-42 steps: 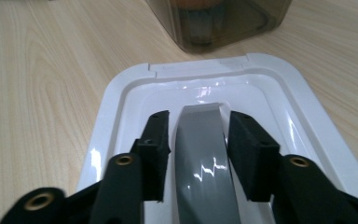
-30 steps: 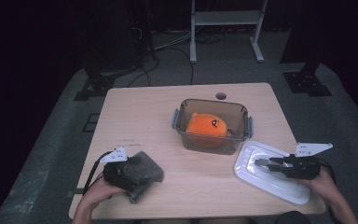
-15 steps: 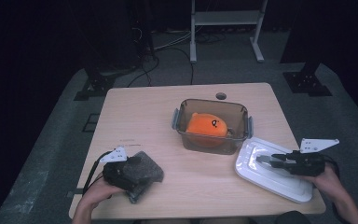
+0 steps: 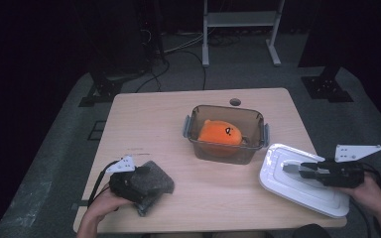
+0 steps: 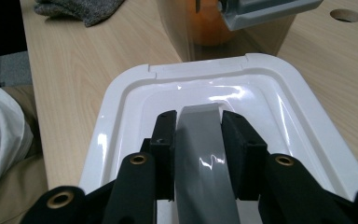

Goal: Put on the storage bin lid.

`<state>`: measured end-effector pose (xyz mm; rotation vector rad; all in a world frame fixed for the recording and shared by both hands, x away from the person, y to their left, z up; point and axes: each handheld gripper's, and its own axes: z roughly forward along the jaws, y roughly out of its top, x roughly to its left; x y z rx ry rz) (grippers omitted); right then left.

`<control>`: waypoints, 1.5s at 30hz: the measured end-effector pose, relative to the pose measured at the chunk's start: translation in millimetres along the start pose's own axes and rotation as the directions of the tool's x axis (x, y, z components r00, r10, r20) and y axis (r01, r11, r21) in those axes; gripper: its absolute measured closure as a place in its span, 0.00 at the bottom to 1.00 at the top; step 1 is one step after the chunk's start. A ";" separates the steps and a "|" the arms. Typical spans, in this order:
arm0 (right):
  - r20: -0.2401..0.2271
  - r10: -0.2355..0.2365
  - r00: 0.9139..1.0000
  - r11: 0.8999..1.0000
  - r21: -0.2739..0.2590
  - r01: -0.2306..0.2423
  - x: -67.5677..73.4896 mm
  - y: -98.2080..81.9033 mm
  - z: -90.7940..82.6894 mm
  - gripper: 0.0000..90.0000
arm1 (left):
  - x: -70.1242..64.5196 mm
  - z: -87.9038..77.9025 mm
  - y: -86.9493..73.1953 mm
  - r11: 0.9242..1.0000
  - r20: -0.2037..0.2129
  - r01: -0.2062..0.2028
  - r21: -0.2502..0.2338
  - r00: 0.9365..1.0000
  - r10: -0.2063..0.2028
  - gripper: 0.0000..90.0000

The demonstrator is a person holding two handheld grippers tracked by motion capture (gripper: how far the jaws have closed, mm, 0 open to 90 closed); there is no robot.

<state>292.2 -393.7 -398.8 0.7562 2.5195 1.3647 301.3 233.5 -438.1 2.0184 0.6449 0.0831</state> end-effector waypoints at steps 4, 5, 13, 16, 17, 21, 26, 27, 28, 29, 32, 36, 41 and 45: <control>-0.010 -0.006 1.000 1.000 -0.006 0.006 4.7 6.2 -9.3 0.74 | -0.2 0.2 0.0 1.000 -0.001 0.000 0.000 1.000 0.000 0.03; -0.017 -0.017 1.000 1.000 -0.012 0.016 8.1 12.0 -15.4 0.73 | -0.4 0.4 0.0 1.000 0.000 -0.001 -0.001 1.000 0.001 0.03; -0.035 -0.068 0.997 0.997 -0.025 0.068 21.5 38.4 -31.3 0.74 | 0.5 -0.2 -0.3 1.000 -0.001 -0.002 0.001 1.000 0.002 0.03; -0.050 -0.091 0.995 0.995 -0.049 0.088 25.5 52.9 -34.4 0.74 | 0.3 -0.5 0.0 1.000 -0.001 -0.002 -0.002 1.000 0.002 0.03; -0.052 -0.100 0.994 0.994 -0.057 0.097 26.5 58.2 -35.2 0.73 | 0.3 -0.7 0.2 1.000 -0.001 -0.002 -0.003 1.000 0.002 0.03; -0.066 -0.123 0.990 0.989 -0.090 0.117 25.6 79.8 -34.3 0.73 | 0.2 -0.7 0.1 1.000 0.001 -0.003 -0.002 1.000 0.003 0.03; -0.077 -0.149 0.986 0.986 -0.084 0.142 21.7 104.6 -25.6 0.73 | 0.5 -1.3 0.2 1.000 0.000 -0.002 -0.004 1.000 0.002 0.03; -0.080 -0.152 0.985 0.986 -0.087 0.145 20.5 110.4 -22.8 0.73 | 0.7 -1.7 0.0 1.000 0.000 -0.002 -0.005 1.000 0.002 0.03; -0.086 -0.152 0.985 0.985 -0.091 0.144 19.6 114.7 -20.5 0.73 | 0.7 -1.7 -0.1 1.000 0.000 -0.002 -0.004 1.000 0.002 0.03; -0.089 -0.157 0.984 0.984 -0.094 0.148 18.8 117.9 -18.7 0.74 | 0.8 -1.7 -0.2 1.000 0.001 -0.003 -0.003 1.000 0.003 0.03; -0.097 -0.163 0.982 0.983 -0.099 0.153 17.1 127.5 -12.8 0.73 | 0.7 -1.7 -0.2 1.000 0.001 -0.004 -0.002 1.000 0.004 0.03; -0.112 -0.172 0.979 0.982 -0.094 0.161 15.6 142.6 -1.2 0.73 | 0.8 -2.8 -0.1 1.000 0.002 -0.006 -0.006 1.000 0.006 0.03; -0.129 -0.190 0.973 0.980 -0.090 0.180 13.0 159.9 15.5 0.74 | 0.9 -2.8 -0.2 1.000 0.003 -0.008 -0.004 1.000 0.008 0.03; -0.137 -0.202 0.970 0.978 -0.089 0.191 11.2 169.5 24.5 0.74 | 0.5 -2.3 0.3 1.000 0.005 -0.011 -0.002 1.000 0.011 0.03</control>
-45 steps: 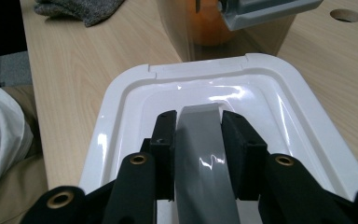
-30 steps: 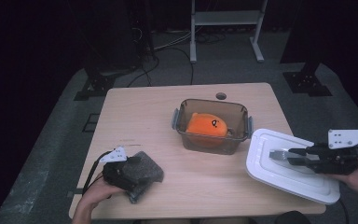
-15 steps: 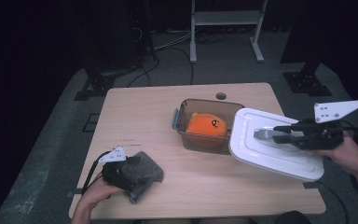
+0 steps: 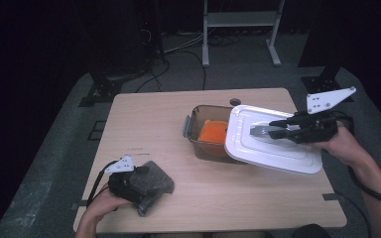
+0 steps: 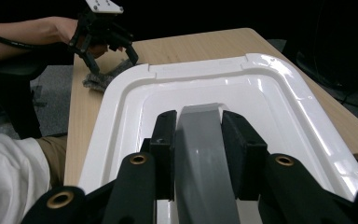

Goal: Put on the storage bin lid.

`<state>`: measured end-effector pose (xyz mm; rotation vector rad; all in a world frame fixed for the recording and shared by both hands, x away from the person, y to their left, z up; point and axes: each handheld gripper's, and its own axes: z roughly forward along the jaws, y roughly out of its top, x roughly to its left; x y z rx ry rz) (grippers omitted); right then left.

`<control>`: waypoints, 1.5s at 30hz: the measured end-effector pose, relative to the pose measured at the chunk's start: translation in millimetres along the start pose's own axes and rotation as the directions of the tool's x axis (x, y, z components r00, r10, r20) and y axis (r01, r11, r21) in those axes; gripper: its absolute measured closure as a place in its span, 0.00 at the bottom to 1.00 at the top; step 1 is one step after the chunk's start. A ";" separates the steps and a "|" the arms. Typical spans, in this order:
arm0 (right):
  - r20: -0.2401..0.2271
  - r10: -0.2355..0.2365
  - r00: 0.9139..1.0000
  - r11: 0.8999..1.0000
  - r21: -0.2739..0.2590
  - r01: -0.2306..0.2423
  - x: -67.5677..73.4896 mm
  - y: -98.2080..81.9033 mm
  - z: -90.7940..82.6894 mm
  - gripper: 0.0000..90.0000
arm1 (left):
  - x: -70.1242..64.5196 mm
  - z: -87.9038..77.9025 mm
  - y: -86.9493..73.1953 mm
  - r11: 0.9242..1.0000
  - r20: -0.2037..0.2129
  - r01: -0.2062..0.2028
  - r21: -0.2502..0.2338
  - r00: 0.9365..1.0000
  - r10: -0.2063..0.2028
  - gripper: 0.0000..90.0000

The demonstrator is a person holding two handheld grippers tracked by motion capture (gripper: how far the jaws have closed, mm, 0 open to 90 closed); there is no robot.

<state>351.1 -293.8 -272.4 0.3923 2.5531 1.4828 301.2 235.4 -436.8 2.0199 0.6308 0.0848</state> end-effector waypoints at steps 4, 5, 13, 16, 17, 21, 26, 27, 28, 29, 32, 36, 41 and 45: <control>-0.017 -0.014 1.000 1.000 0.000 0.014 -7.5 13.5 14.5 0.73 | -0.4 -0.5 0.2 1.000 0.001 0.005 -0.005 1.000 -0.005 0.03; -0.017 -0.014 1.000 1.000 0.000 0.014 -7.5 13.5 14.5 0.73 | -0.1 -0.8 0.2 1.000 0.000 0.003 -0.004 1.000 -0.003 0.03; -0.035 -0.022 0.999 1.000 0.003 0.022 -18.6 26.6 38.5 0.73 | -0.2 -3.1 0.1 1.000 -0.002 -0.002 -0.009 1.000 0.002 0.03; -0.042 -0.021 0.999 1.000 0.003 0.021 -24.8 28.8 50.6 0.73 | 0.0 -2.3 0.6 1.000 0.002 -0.004 -0.008 1.000 0.004 0.03; -0.042 -0.017 0.999 1.000 0.002 0.017 -26.6 28.8 53.5 0.73 | 0.0 -2.2 0.7 1.000 0.003 -0.004 -0.008 1.000 0.004 0.03; -0.045 -0.015 0.999 1.000 0.005 0.016 -31.4 29.3 61.7 0.73 | -0.1 -2.4 1.3 1.000 0.003 -0.004 -0.010 1.000 0.004 0.03; -0.053 -0.017 0.998 1.000 0.010 0.018 -35.5 30.7 71.4 0.73 | 0.4 -2.9 0.8 1.000 0.000 -0.002 -0.014 1.000 0.002 0.03; -0.053 -0.018 0.998 1.000 0.017 0.019 -36.4 31.5 74.5 0.73 | 0.4 -3.0 0.9 1.000 0.001 -0.001 -0.016 1.000 0.001 0.03; -0.053 -0.018 0.998 1.000 0.020 0.019 -36.8 31.8 75.7 0.73 | -0.1 -2.9 1.3 1.000 0.005 -0.001 -0.020 1.000 0.001 0.03; -0.054 -0.017 0.998 1.000 0.019 0.018 -37.2 32.0 76.8 0.73 | -0.3 -2.7 1.5 1.000 0.005 0.000 -0.021 1.000 0.000 0.03; -0.057 -0.016 0.998 1.000 0.021 0.017 -38.6 32.4 79.1 0.73 | -0.4 -2.2 1.5 1.000 0.008 0.001 -0.021 1.000 0.000 0.03; -0.055 -0.016 0.998 0.999 0.029 0.018 -43.3 33.6 84.3 0.73 | 0.2 -2.3 1.0 1.000 0.005 -0.001 -0.016 1.000 0.001 0.03; -0.057 -0.012 0.998 0.999 0.035 0.014 -48.0 34.9 90.2 0.73 | 0.4 -2.6 1.1 1.000 0.006 -0.002 -0.016 1.000 0.002 0.03; -0.062 -0.011 0.998 0.999 0.043 0.014 -52.6 36.9 98.0 0.73 | 0.5 -3.3 1.2 1.000 0.006 -0.004 -0.016 1.000 0.004 0.03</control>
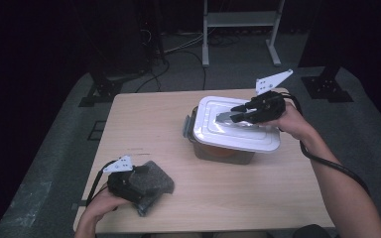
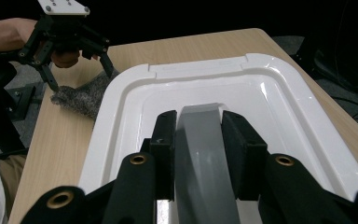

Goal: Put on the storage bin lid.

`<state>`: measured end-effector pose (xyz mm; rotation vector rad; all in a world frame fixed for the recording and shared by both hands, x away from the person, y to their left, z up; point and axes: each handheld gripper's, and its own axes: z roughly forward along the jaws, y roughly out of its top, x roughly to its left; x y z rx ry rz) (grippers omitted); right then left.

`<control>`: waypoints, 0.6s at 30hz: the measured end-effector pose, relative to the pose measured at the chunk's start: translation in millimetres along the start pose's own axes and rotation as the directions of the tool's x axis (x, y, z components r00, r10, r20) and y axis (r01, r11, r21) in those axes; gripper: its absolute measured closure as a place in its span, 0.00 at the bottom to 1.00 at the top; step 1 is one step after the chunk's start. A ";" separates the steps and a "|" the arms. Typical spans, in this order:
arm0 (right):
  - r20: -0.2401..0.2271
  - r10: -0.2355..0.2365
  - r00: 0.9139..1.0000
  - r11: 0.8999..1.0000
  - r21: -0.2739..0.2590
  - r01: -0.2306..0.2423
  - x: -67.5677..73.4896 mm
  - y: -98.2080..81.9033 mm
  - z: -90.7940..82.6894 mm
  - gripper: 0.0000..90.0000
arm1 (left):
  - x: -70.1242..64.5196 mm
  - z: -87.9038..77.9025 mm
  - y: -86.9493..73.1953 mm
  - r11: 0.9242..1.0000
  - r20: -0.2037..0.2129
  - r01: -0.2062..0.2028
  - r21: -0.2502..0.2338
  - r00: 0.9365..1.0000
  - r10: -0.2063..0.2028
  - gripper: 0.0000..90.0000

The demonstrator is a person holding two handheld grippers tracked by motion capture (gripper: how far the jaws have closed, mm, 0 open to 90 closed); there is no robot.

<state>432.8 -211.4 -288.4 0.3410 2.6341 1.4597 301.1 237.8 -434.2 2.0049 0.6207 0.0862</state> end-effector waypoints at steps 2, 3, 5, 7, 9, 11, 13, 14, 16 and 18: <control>-0.002 0.000 1.000 1.000 0.001 0.000 -1.5 0.7 2.1 0.73 | 0.0 -0.5 0.1 1.000 0.000 0.002 -0.005 1.000 -0.002 0.03; -0.002 0.000 1.000 1.000 0.001 0.000 -1.5 0.7 2.1 0.73 | 0.0 -0.5 0.1 1.000 0.000 0.002 -0.005 1.000 -0.002 0.03; -0.001 0.001 1.000 1.000 0.002 -0.001 -4.8 2.2 5.7 0.73 | 0.0 -0.9 0.2 1.000 0.000 0.002 -0.007 1.000 -0.002 0.03; -0.002 0.001 1.000 1.000 0.003 -0.001 -7.0 2.8 8.0 0.73 | -0.1 -0.8 0.1 1.000 0.000 0.004 -0.009 1.000 -0.004 0.03; -0.005 0.005 1.000 1.000 0.003 -0.005 -9.5 2.9 11.4 0.73 | -0.1 -0.8 0.1 1.000 0.001 0.004 -0.006 1.000 -0.004 0.03; -0.009 0.009 1.000 1.000 0.010 -0.009 -12.4 2.3 15.5 0.73 | -0.3 -0.8 0.0 1.000 0.002 0.006 -0.006 1.000 -0.006 0.03; -0.009 0.010 1.000 1.000 0.012 -0.010 -13.6 1.9 17.2 0.73 | -0.2 -0.8 -0.1 1.000 0.002 0.007 -0.006 1.000 -0.007 0.03; -0.009 0.011 1.000 1.000 0.013 -0.011 -15.2 1.3 19.6 0.73 | -0.2 -1.2 -0.2 1.000 0.002 0.008 -0.008 1.000 -0.008 0.03; -0.019 0.016 1.000 1.000 0.023 -0.015 -19.5 -0.7 27.1 0.73 | 0.2 -1.8 -0.6 1.000 0.001 0.010 -0.009 1.000 -0.010 0.03; -0.022 0.019 1.000 0.999 0.028 -0.018 -21.1 -1.7 30.6 0.73 | 0.6 -2.2 -0.7 1.000 0.000 0.008 -0.009 1.000 -0.008 0.03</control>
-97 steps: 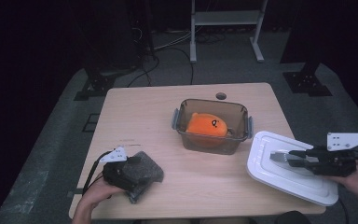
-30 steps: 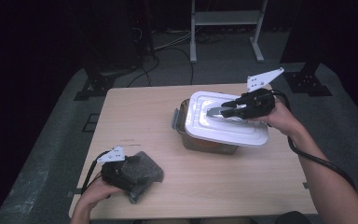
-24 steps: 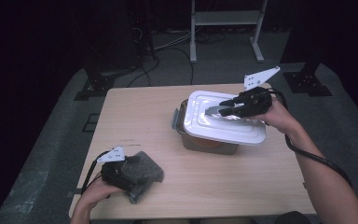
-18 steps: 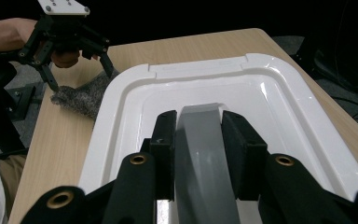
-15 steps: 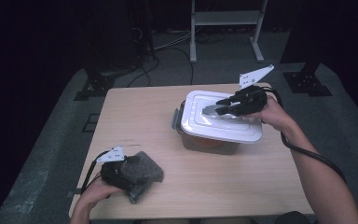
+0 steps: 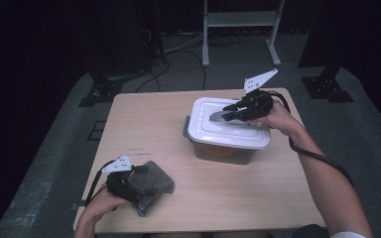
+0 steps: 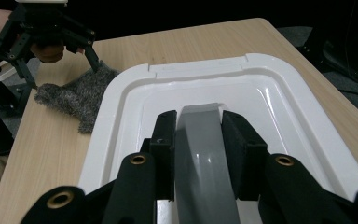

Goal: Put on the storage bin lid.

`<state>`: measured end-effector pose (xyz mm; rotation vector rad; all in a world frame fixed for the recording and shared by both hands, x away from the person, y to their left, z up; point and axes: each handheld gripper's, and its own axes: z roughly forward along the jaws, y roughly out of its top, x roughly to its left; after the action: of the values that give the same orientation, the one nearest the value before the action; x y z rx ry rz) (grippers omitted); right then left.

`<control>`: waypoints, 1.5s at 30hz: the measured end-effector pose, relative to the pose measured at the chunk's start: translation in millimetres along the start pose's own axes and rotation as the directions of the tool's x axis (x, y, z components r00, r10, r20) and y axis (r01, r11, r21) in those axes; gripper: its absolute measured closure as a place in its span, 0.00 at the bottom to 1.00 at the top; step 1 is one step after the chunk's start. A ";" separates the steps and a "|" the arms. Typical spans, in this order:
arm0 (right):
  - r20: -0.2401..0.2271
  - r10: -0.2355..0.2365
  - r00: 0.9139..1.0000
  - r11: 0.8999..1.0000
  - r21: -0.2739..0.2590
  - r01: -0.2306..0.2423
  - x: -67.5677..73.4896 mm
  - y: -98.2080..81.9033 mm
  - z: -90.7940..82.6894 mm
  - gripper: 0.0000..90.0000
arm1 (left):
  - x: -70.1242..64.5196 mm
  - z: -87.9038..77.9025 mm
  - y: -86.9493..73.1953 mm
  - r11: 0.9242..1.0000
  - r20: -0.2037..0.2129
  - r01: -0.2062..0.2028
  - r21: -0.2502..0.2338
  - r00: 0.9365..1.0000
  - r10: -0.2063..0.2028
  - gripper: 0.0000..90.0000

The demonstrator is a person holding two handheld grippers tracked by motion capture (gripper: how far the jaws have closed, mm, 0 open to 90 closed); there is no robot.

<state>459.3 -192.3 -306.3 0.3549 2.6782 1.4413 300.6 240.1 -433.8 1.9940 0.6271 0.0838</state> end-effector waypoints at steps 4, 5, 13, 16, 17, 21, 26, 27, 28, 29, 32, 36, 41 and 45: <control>-0.008 0.002 1.000 1.000 -0.004 -0.002 -3.3 -1.5 5.1 0.73 | -0.1 -0.3 0.4 1.000 -0.001 0.001 -0.004 1.000 -0.001 0.03; -0.008 0.003 1.000 1.000 -0.003 -0.003 -3.8 -1.8 5.8 0.73 | -0.1 -0.3 0.8 1.000 0.001 -0.002 -0.003 1.000 0.002 0.03; -0.006 0.012 1.000 1.000 0.004 -0.012 -8.1 -6.7 11.2 0.73 | -0.1 -0.8 1.2 1.000 0.001 0.001 -0.007 1.000 -0.001 0.03; -0.007 0.012 1.000 1.000 0.005 -0.012 -9.5 -8.2 12.5 0.73 | 0.2 0.2 0.9 1.000 0.002 -0.001 -0.003 1.000 0.001 0.03; -0.006 0.013 1.000 1.000 0.005 -0.013 -10.2 -8.9 13.4 0.73 | -0.2 0.9 0.7 1.000 0.004 0.003 -0.003 1.000 -0.003 0.03; -0.012 0.017 1.000 1.000 0.011 -0.017 -12.9 -12.2 19.0 0.73 | 0.2 0.4 0.8 1.000 0.002 0.001 -0.003 1.000 -0.001 0.03; -0.016 0.022 1.000 1.000 0.015 -0.022 -15.9 -16.0 22.8 0.73 | 0.1 0.5 0.2 1.000 0.003 0.003 0.000 1.000 -0.003 0.03; -0.020 0.023 1.000 1.000 0.014 -0.023 -16.5 -16.6 23.6 0.73 | 0.1 0.5 0.2 1.000 0.003 0.003 0.000 1.000 -0.003 0.03; -0.020 0.023 1.000 1.000 0.014 -0.023 -16.5 -16.6 23.6 0.73 | 0.0 0.9 0.1 1.000 0.004 0.002 0.002 1.000 -0.002 0.03; -0.020 0.026 0.999 1.000 0.017 -0.025 -16.7 -16.9 24.1 0.73 | 0.1 1.2 -0.1 1.000 0.004 0.002 0.004 1.000 -0.002 0.03; -0.027 0.020 0.999 1.000 0.015 -0.020 -17.7 -18.0 25.7 0.73 | 0.1 1.2 0.0 1.000 0.004 0.003 0.004 1.000 -0.003 0.03; -0.033 0.020 0.999 1.000 0.010 -0.020 -17.9 -20.9 25.5 0.73 | 0.1 1.0 -0.1 1.000 0.003 0.006 0.003 1.000 -0.006 0.03; -0.029 0.016 0.999 1.000 0.004 -0.015 -17.4 -22.0 25.3 0.73 | -0.5 1.9 0.0 1.000 0.006 0.004 0.006 1.000 -0.004 0.03; -0.031 0.016 0.999 1.000 0.005 -0.015 -17.8 -21.9 25.3 0.73 | -0.4 2.1 0.9 1.000 0.007 0.004 0.003 1.000 -0.004 0.03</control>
<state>477.4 -187.7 -339.2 0.3571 2.7097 1.4573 301.2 237.9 -434.0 1.9948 0.6276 0.0738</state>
